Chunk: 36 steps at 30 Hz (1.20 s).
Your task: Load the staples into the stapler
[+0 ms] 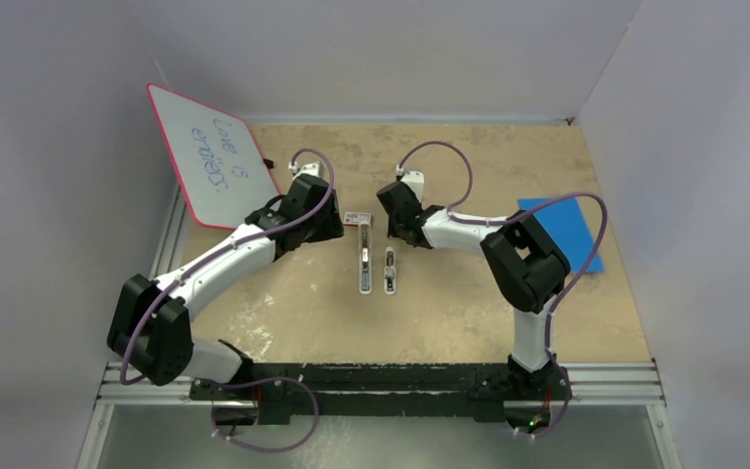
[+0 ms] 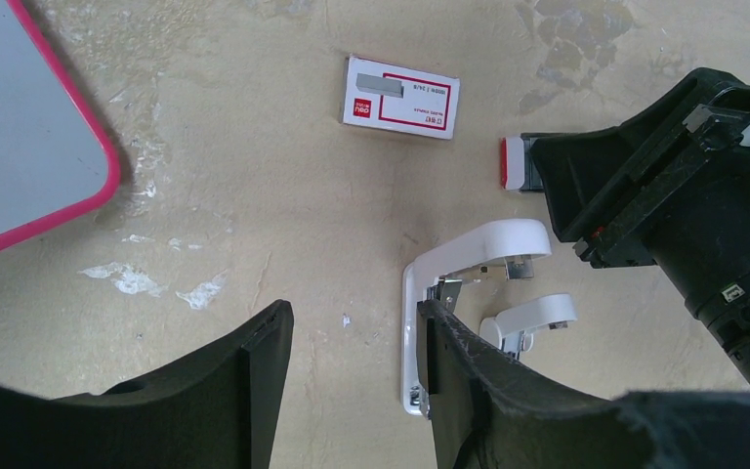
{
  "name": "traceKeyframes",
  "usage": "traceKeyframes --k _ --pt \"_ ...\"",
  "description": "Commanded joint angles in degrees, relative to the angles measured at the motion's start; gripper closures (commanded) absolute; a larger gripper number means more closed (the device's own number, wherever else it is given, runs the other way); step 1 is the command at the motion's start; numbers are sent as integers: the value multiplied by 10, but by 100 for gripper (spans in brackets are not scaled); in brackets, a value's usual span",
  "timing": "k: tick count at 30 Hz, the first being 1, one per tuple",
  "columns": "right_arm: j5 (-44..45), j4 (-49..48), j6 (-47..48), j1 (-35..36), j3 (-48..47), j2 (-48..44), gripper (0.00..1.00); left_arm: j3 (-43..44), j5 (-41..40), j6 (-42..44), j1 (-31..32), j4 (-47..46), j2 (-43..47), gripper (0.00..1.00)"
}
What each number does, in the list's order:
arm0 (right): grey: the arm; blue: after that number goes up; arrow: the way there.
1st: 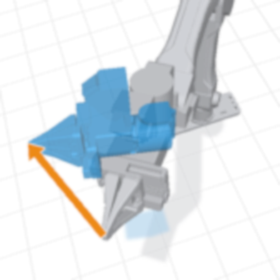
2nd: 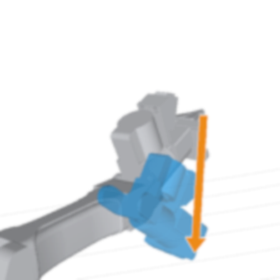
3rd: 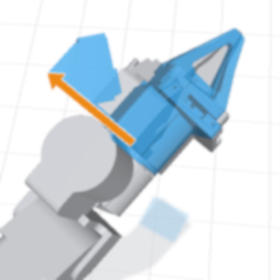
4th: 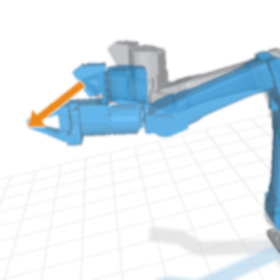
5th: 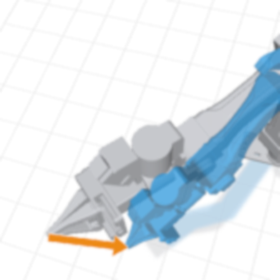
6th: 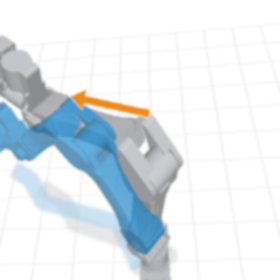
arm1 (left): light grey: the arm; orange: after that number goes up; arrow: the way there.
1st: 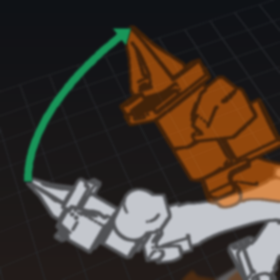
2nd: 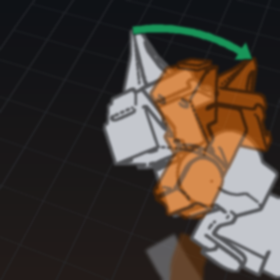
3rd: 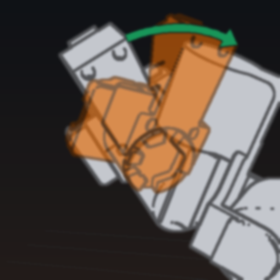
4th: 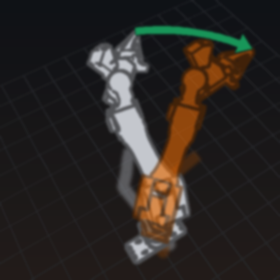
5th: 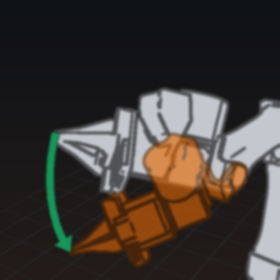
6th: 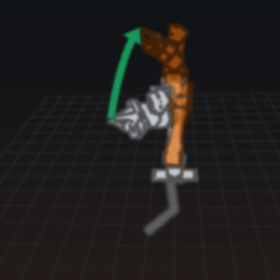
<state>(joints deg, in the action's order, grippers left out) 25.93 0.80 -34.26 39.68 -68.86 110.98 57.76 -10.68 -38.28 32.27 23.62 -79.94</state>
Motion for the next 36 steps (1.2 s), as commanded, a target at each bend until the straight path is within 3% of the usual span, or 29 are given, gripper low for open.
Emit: traceKeyframes --k 1,6,14,23,36 --pt "9 11 4 -1 4 -9 73 23 5 8 -3 -8 -1 51" --pt "5 4 9 3 8 -11 75 23 5 6 -3 -6 -1 51" --pt "-8 10 10 5 8 -4 70 22 5 4 -4 -4 1 51" --pt "-18 20 14 16 5 4 74 19 6 2 -3 -4 0 51" --pt "42 19 -10 19 1 -26 86 17 4 2 -3 -4 4 52"
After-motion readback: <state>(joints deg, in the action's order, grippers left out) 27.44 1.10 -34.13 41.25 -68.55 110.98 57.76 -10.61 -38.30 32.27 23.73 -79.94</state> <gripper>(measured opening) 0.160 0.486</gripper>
